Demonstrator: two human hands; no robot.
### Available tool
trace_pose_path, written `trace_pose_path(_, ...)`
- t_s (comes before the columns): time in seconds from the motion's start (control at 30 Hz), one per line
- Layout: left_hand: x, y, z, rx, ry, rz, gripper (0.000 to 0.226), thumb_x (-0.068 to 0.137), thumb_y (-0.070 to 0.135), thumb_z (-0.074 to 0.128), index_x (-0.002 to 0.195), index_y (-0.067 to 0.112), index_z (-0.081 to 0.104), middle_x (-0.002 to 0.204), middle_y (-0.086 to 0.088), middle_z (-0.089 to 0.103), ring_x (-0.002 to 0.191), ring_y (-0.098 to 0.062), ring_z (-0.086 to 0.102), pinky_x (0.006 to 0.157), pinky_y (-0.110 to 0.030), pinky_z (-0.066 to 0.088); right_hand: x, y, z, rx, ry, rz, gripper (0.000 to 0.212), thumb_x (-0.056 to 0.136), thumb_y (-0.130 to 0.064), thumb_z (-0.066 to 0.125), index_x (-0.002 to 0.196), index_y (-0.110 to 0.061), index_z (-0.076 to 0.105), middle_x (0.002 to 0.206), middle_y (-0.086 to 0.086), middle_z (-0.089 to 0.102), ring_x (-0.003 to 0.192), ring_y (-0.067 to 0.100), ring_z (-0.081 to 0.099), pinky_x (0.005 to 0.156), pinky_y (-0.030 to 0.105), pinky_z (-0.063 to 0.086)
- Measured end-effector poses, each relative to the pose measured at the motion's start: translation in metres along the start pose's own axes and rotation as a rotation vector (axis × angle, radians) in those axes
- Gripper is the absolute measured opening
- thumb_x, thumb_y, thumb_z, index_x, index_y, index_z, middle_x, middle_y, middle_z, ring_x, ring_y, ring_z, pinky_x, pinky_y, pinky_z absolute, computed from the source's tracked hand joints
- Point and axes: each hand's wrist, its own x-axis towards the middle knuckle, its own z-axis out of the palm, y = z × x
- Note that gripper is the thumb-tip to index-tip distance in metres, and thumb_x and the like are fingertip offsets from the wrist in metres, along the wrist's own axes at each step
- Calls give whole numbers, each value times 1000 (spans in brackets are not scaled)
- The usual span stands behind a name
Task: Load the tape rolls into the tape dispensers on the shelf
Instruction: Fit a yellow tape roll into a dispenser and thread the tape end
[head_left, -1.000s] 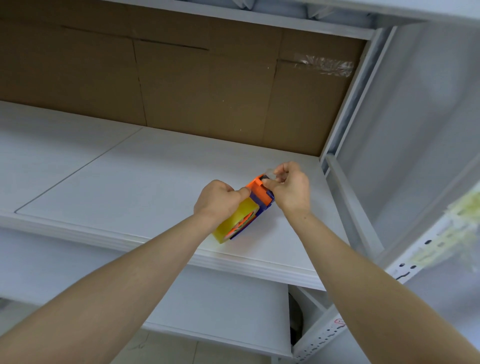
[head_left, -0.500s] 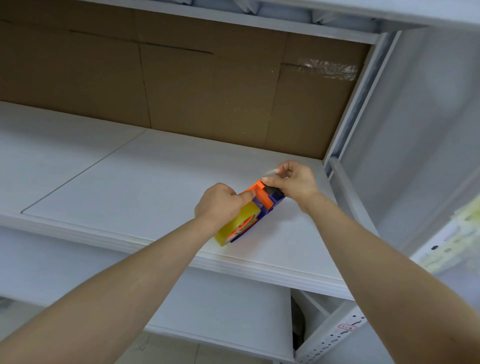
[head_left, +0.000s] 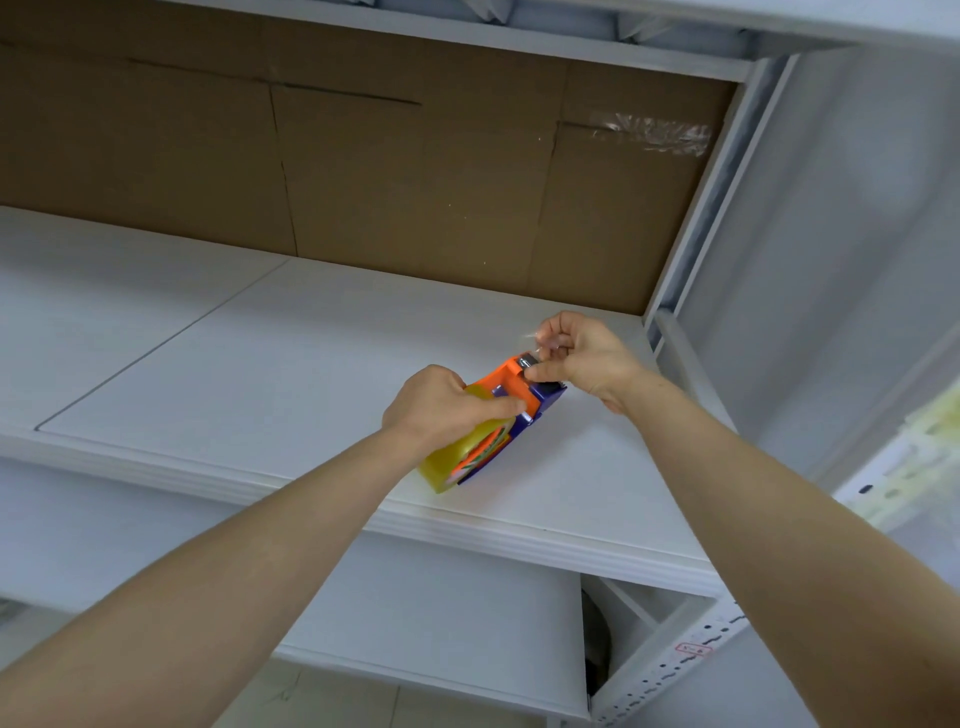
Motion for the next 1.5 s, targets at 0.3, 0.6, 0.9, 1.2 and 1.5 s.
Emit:
trace_pose_path(0.3, 0, 1, 0, -63, -37, -48, 48, 62, 50, 76, 84, 8, 69, 88, -9, 73, 79, -22, 69, 80, -39, 56, -3, 3, -3, 27, -85, 10, 34, 78, 5, 68, 96, -13, 46, 82, -3, 49, 76, 8, 49, 58, 14, 51)
trace_pose_path(0.6, 2, -3, -6, -127, -79, -78, 37, 63, 48, 76, 77, 17, 62, 87, -5, 71, 79, -20, 67, 77, -34, 56, -4, 7, 11, -253, 74, -218, 34, 76, -11, 75, 91, -15, 45, 89, 1, 54, 84, 13, 49, 63, 16, 42)
trace_pose_path(0.9, -1, 1, -2, -187, -41, -108, 43, 60, 45, 79, 78, 8, 68, 86, -11, 74, 79, -25, 71, 80, -40, 57, 0, 3, 6, -148, 30, 110, 44, 74, -6, 76, 106, -10, 47, 88, -1, 51, 95, 20, 52, 80, 35, 52)
trace_pose_path(1.2, 0, 2, -1, -198, -15, -116, 42, 60, 47, 78, 78, 10, 67, 83, -8, 73, 76, -23, 70, 81, -39, 58, -6, -4, -6, -32, -4, 265, 53, 77, 0, 71, 125, -3, 48, 112, 7, 51, 108, 23, 51, 87, 37, 54)
trace_pose_path(1.5, -2, 1, 0, -135, 2, -87, 44, 65, 49, 75, 79, 9, 66, 89, -12, 73, 81, -25, 69, 80, -39, 56, -2, -4, 5, -94, 140, 215, 17, 81, -20, 63, 82, -3, 60, 83, 9, 62, 87, 21, 57, 72, 29, 45)
